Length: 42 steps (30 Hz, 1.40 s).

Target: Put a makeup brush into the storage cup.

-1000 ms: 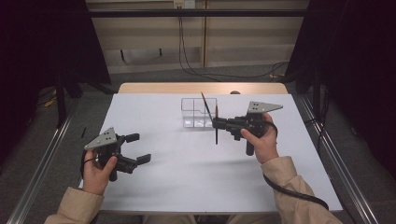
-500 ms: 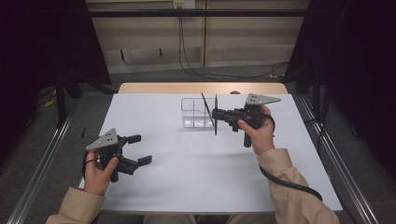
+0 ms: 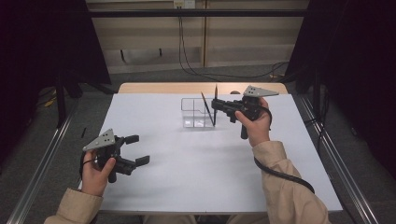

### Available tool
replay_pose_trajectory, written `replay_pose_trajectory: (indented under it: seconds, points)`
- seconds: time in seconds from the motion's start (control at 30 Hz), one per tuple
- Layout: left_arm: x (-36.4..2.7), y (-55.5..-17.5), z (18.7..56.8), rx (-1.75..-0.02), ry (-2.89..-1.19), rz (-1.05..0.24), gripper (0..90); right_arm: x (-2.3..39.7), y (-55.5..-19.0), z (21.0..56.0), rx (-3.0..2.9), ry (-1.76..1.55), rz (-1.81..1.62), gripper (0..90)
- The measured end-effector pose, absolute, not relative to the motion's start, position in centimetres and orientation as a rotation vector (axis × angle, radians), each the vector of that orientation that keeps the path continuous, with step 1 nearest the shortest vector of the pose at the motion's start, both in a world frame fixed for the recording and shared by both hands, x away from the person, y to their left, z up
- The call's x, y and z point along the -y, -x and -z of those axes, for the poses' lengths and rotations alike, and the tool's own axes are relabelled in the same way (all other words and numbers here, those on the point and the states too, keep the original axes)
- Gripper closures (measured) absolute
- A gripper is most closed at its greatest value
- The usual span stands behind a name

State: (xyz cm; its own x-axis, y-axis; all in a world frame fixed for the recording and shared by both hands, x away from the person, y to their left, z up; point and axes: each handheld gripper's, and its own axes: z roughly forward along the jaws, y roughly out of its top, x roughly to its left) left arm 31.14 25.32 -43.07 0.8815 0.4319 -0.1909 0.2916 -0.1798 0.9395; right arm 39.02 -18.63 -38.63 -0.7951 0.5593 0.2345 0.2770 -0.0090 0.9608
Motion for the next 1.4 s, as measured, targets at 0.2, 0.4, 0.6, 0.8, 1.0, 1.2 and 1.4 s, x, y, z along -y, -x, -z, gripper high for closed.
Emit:
replay_pose_trajectory:
  seconds: [0.2,0.4,0.6,0.8,1.0,1.2,1.4]
  points:
    - [-25.3,-31.0,43.0,-0.546,-1.780,-0.132,1.0,18.4,-39.7,38.5,-2.032,-0.889,-1.865,84.0]
    - [-25.4,-31.0,43.0,-0.546,-1.775,-0.132,1.0,18.5,-40.5,38.6,-2.003,-0.914,-1.850,84.0]
    - [-25.5,-31.0,43.0,-0.549,-1.771,-0.132,1.1,18.5,-41.1,38.5,-1.967,-0.919,-1.839,84.0]
    - [-25.5,-31.1,43.0,-0.546,-1.774,-0.135,1.1,18.1,-41.7,38.4,-1.944,-0.952,-1.815,84.1]
    - [-25.5,-31.0,43.1,-0.545,-1.778,-0.133,1.2,17.5,-42.3,38.5,-1.936,-0.965,-1.769,84.1]
    - [-25.6,-31.0,43.1,-0.547,-1.782,-0.136,1.1,17.1,-42.8,38.5,-1.928,-0.970,-1.713,84.1]
    - [-25.5,-31.0,43.1,-0.545,-1.783,-0.136,1.2,16.7,-43.2,38.7,-1.925,-0.976,-1.670,84.1]
